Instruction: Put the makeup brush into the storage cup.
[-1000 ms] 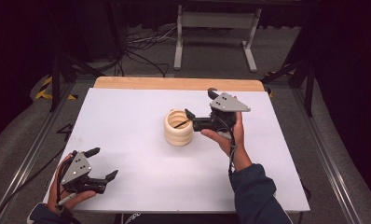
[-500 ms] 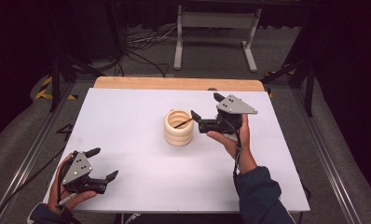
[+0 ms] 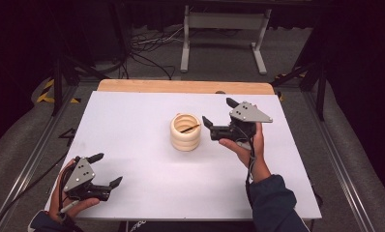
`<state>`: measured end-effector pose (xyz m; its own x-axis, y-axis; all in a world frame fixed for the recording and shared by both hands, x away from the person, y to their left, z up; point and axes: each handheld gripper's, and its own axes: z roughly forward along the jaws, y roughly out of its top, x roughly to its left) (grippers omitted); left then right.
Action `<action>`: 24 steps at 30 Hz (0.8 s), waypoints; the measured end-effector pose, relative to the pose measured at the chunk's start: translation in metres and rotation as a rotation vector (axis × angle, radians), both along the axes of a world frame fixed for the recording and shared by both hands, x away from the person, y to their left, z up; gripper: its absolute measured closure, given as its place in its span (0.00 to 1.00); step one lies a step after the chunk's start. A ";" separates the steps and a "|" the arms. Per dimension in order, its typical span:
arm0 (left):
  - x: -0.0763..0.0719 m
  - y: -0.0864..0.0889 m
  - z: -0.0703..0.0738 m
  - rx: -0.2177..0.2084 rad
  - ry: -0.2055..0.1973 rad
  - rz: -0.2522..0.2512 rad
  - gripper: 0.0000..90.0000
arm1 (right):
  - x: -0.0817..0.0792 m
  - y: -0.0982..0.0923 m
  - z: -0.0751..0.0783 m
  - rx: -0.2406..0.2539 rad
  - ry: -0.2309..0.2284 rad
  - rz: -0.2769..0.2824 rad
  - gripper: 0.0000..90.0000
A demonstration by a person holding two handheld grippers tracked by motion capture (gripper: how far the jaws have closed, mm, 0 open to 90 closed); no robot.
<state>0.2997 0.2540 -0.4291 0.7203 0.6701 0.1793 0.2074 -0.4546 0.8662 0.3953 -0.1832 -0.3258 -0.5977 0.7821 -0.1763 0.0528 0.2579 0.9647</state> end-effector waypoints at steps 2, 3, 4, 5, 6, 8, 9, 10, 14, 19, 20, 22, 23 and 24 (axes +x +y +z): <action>0.000 0.000 0.000 0.001 0.000 0.000 0.07 | -0.001 -0.003 0.000 0.003 0.001 -0.005 0.06; 0.000 0.000 0.000 -0.002 0.002 0.002 0.07 | -0.002 -0.004 0.000 0.003 0.002 -0.009 0.06; 0.000 -0.001 0.000 0.001 0.001 0.001 0.07 | -0.002 -0.005 0.000 0.009 0.001 -0.010 0.06; 0.000 -0.001 -0.001 0.002 0.002 0.001 0.07 | -0.003 -0.006 0.001 0.013 0.005 -0.006 0.06; 0.000 -0.001 -0.001 0.003 0.002 0.001 0.07 | -0.004 -0.006 0.001 0.005 0.004 -0.007 0.06; 0.000 -0.001 0.000 0.001 0.001 0.001 0.07 | -0.006 -0.007 0.000 -0.016 -0.003 -0.014 0.06; 0.000 -0.001 0.000 0.000 0.001 0.000 0.07 | -0.007 -0.008 0.000 -0.020 -0.003 -0.016 0.06; 0.000 0.000 0.000 0.000 0.001 0.002 0.07 | -0.008 -0.009 0.000 -0.022 -0.002 -0.017 0.07; 0.000 -0.001 0.000 0.003 0.000 0.001 0.07 | -0.010 -0.016 -0.002 -0.028 -0.001 -0.032 0.07; 0.000 -0.001 0.000 0.007 0.000 -0.001 0.07 | -0.016 -0.025 -0.001 -0.028 -0.009 -0.043 0.07; 0.000 -0.001 0.000 0.006 0.000 -0.001 0.07 | -0.016 -0.027 -0.001 -0.029 -0.010 -0.044 0.07; 0.000 -0.001 0.000 0.004 0.000 0.000 0.07 | -0.018 -0.029 -0.002 -0.036 -0.007 -0.045 0.07; 0.000 -0.001 0.000 0.003 0.000 0.000 0.07 | -0.019 -0.030 -0.002 -0.039 -0.010 -0.047 0.07; 0.000 -0.001 0.000 0.003 0.001 0.000 0.07 | -0.020 -0.032 -0.002 -0.043 -0.011 -0.050 0.07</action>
<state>0.2993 0.2533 -0.4293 0.7203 0.6697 0.1808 0.2080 -0.4571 0.8647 0.3756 -0.2149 -0.3279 -0.5559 0.8026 -0.2163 0.0562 0.2959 0.9536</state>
